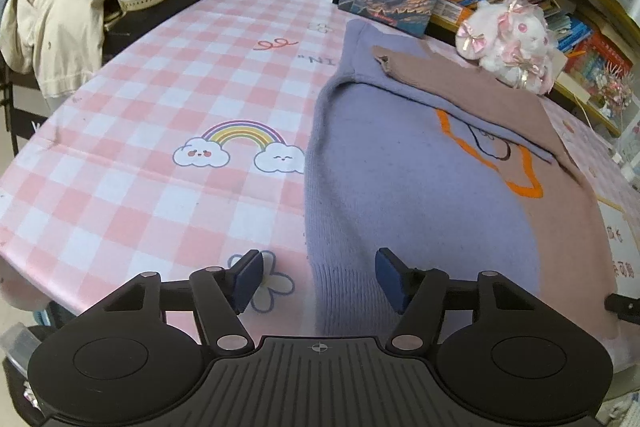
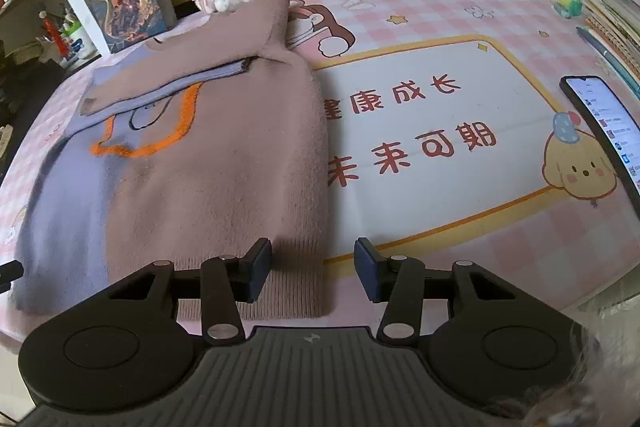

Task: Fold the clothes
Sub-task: 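Grasp the lavender side edge with the left gripper while the right gripper grasps the pink side edge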

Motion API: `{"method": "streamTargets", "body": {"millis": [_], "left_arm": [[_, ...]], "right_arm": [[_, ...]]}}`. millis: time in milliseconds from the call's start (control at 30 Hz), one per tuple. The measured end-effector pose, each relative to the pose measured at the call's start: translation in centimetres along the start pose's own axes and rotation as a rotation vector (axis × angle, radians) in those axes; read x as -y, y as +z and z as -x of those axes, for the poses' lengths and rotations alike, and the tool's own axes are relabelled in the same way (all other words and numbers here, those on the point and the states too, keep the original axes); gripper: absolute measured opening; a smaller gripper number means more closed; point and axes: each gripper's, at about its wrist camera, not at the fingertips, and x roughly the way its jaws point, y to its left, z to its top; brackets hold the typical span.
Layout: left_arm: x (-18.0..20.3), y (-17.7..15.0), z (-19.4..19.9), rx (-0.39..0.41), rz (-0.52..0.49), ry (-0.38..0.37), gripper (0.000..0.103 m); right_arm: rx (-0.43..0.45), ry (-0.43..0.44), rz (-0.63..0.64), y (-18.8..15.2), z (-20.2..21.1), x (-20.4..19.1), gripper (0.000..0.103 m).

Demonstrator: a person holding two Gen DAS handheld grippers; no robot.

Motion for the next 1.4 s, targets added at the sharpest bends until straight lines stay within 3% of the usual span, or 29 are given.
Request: {"method": "streamTargets", "body": {"millis": [133,300,433,533,600,667,833,900,933,1033,1133,1167,1200,1400], "left_arm": [[-0.1,0.5,-0.4,-0.001,-0.002,-0.011,0.059],[-0.2,1.2,-1.0,0.002,-0.003,-0.019,0.045],[-0.2,1.8,-1.7,-0.01,-0.005,-0.033,0.005],[0.9,2.1,-0.6,0.047,-0.051,-0.055,0.004],[2.0,2.3,0.5,0.094,-0.105,-0.078,0.004],[2.3,2.5,0.2,0.073,-0.117,-0.087,0.005],[1.3,2.2,-0.7,0.008,-0.07,-0.096,0.011],[0.8,2.1,-1.1,-0.024,-0.038,-0.121,0.019],[0.6,2.1,-1.4,-0.043,-0.023,-0.128,0.029],[0.2,1.8,-2.0,-0.067,0.019,-0.143,0.033],[0.2,1.8,-2.2,-0.065,0.019,-0.145,0.024],[0.3,1.8,-2.3,-0.068,0.017,-0.144,0.007],[0.4,1.8,-2.4,-0.07,0.015,-0.143,0.004],[0.6,1.5,-0.8,-0.04,-0.017,-0.16,0.004]], "right_arm": [[-0.002,-0.004,-0.007,0.3,-0.4,-0.2,0.038],[-0.003,-0.002,-0.003,0.6,-0.8,-0.7,0.029],[-0.004,0.014,0.0,0.8,-1.2,-1.0,0.015],[0.001,0.036,0.005,1.1,-1.0,-1.4,0.01],[0.039,0.099,-0.007,1.5,0.0,-1.7,0.01],[0.076,0.153,-0.018,1.9,1.0,-1.9,0.01],[0.032,0.116,-0.019,1.9,0.2,-2.0,0.01],[0.01,0.104,-0.033,1.6,-0.4,-1.6,0.012],[0.002,0.102,-0.041,1.5,-0.6,-1.4,0.015],[-0.018,0.097,-0.054,1.3,-1.0,-1.0,0.023],[-0.029,0.098,-0.046,1.0,-1.3,-1.0,0.023],[-0.033,0.098,-0.044,0.9,-1.3,-1.0,0.019],[-0.039,0.104,-0.038,0.8,-1.4,-1.1,0.01],[0.03,0.105,-0.073,0.8,0.6,-0.4,0.009]]}}
